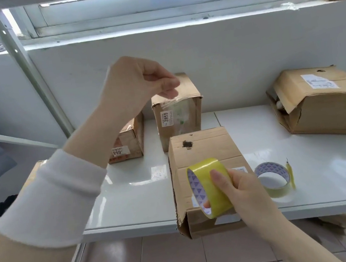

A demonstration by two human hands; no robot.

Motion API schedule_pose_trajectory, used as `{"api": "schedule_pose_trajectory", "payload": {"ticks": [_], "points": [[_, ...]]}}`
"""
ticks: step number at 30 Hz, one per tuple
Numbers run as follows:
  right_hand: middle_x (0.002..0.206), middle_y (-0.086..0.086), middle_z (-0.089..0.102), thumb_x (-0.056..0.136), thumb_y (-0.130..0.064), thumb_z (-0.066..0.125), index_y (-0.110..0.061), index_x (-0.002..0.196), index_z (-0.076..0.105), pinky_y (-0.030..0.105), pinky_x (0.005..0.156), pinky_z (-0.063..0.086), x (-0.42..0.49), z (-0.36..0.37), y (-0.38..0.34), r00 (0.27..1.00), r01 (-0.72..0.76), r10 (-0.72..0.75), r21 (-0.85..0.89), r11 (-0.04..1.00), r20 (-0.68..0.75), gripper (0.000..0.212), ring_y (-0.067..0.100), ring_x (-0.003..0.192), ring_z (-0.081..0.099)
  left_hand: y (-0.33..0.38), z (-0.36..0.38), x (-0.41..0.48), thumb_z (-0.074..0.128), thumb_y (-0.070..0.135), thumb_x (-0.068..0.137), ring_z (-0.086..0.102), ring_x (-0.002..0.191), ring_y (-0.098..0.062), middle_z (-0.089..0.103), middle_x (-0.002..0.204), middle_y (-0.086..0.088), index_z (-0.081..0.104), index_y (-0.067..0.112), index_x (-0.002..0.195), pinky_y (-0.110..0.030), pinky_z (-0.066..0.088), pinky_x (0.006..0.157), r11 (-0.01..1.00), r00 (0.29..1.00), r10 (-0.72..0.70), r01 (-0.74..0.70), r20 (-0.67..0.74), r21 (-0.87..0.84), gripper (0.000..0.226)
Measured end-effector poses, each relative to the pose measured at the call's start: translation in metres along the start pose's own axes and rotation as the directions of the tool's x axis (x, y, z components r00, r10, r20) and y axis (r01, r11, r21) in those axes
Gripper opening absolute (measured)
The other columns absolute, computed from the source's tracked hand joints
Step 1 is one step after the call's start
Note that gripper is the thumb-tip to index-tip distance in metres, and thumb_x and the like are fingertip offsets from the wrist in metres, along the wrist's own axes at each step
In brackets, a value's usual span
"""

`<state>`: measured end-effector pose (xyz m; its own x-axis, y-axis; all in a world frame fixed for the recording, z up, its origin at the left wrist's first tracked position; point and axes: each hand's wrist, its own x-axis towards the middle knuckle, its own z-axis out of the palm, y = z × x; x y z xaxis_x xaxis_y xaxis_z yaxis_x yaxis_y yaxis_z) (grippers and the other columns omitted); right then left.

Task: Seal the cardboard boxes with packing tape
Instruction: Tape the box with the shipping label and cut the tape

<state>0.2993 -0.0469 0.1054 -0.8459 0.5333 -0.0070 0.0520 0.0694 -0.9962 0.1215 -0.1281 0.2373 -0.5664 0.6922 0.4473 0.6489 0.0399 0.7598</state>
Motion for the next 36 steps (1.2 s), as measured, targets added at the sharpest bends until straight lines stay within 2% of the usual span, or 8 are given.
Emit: {"api": "schedule_pose_trajectory", "payload": {"ticks": [4,7,11,15,20,25,31,36], "points": [[0.076,-0.003,0.074,0.078,-0.045,0.052,-0.019,0.099,0.062,0.021,0.059,0.054,-0.001,-0.006,-0.002,0.995,-0.040,0.045,-0.054,0.998,0.084,0.035,0.006,0.071,0.069,-0.045,0.017,0.027,0.074,0.014,0.078,0.071,0.070,-0.015,0.073,0.069,0.006,0.072,0.020,0.076,-0.029,0.056,0.083,0.999,0.998,-0.035,0.033,0.047,0.035,0.006],[0.078,-0.007,0.074,0.087,-0.030,0.057,-0.021,0.104,0.058,0.025,0.065,0.055,0.006,-0.009,-0.006,0.989,-0.131,0.130,0.001,0.991,0.071,0.019,0.011,0.082,0.066,-0.076,0.037,0.048,0.073,0.018,0.080,0.071,0.068,-0.013,0.074,0.078,-0.002,0.074,0.011,0.083,-0.022,0.055,0.080,0.993,0.994,-0.087,0.082,0.059,0.089,0.007],[0.070,-0.002,0.073,0.089,-0.040,0.051,-0.015,0.093,0.062,0.037,0.071,0.055,0.031,-0.004,-0.014,0.983,-0.184,0.183,0.064,0.981,0.019,0.028,0.022,0.078,0.065,-0.114,0.068,0.070,0.071,0.025,0.083,0.055,0.057,0.000,0.068,0.075,-0.002,0.073,0.014,0.091,-0.010,0.045,0.059,0.950,0.973,-0.203,0.169,0.108,0.262,0.014],[0.066,-0.003,0.072,0.088,-0.042,0.053,-0.013,0.084,0.065,0.034,0.064,0.054,0.059,-0.001,-0.015,0.969,-0.244,0.245,0.103,0.964,0.002,0.031,0.018,0.068,0.063,-0.155,0.091,0.079,0.072,0.027,0.083,0.053,0.067,-0.005,0.062,0.075,0.005,0.075,0.011,0.095,-0.013,0.044,0.062,0.923,0.947,-0.289,0.238,0.138,0.304,0.020],[0.068,-0.001,0.072,0.086,-0.044,0.056,-0.011,0.086,0.067,0.040,0.073,0.052,0.079,0.000,-0.004,0.934,-0.358,0.356,0.131,0.924,0.044,0.035,0.025,0.077,0.062,-0.188,0.103,0.079,0.072,0.026,0.083,0.056,0.078,-0.004,0.065,0.084,0.004,0.075,0.012,0.096,-0.014,0.043,0.072,0.928,0.940,-0.314,0.275,0.133,0.251,0.019],[0.071,0.000,0.073,0.085,-0.045,0.058,-0.013,0.079,0.068,0.039,0.071,0.052,0.087,0.000,-0.001,0.920,-0.392,0.390,0.144,0.909,0.047,0.033,0.027,0.078,0.061,-0.204,0.108,0.078,0.071,0.030,0.083,0.051,0.063,0.003,0.067,0.076,0.006,0.075,0.015,0.096,-0.006,0.038,0.058,0.921,0.922,-0.352,0.310,0.161,0.238,0.020],[0.070,-0.001,0.073,0.086,-0.044,0.057,-0.012,0.097,0.063,0.034,0.067,0.052,0.089,0.004,-0.004,0.912,-0.409,0.403,0.146,0.901,0.074,0.035,0.020,0.071,0.062,-0.216,0.113,0.076,0.071,0.032,0.083,0.058,0.086,-0.007,0.071,0.099,0.000,0.074,0.013,0.102,-0.021,0.044,0.081,0.908,0.893,-0.397,0.349,0.211,0.229,0.027],[0.068,-0.001,0.073,0.085,-0.045,0.058,-0.012,0.082,0.068,0.041,0.074,0.053,0.087,0.005,-0.001,0.919,-0.395,0.392,0.106,0.913,0.044,0.035,0.024,0.076,0.062,-0.218,0.110,0.079,0.069,0.032,0.085,0.059,0.100,-0.014,0.067,0.108,0.003,0.073,0.028,0.098,-0.027,0.048,0.088,0.860,0.802,-0.502,0.427,0.323,0.278,0.014]]}}
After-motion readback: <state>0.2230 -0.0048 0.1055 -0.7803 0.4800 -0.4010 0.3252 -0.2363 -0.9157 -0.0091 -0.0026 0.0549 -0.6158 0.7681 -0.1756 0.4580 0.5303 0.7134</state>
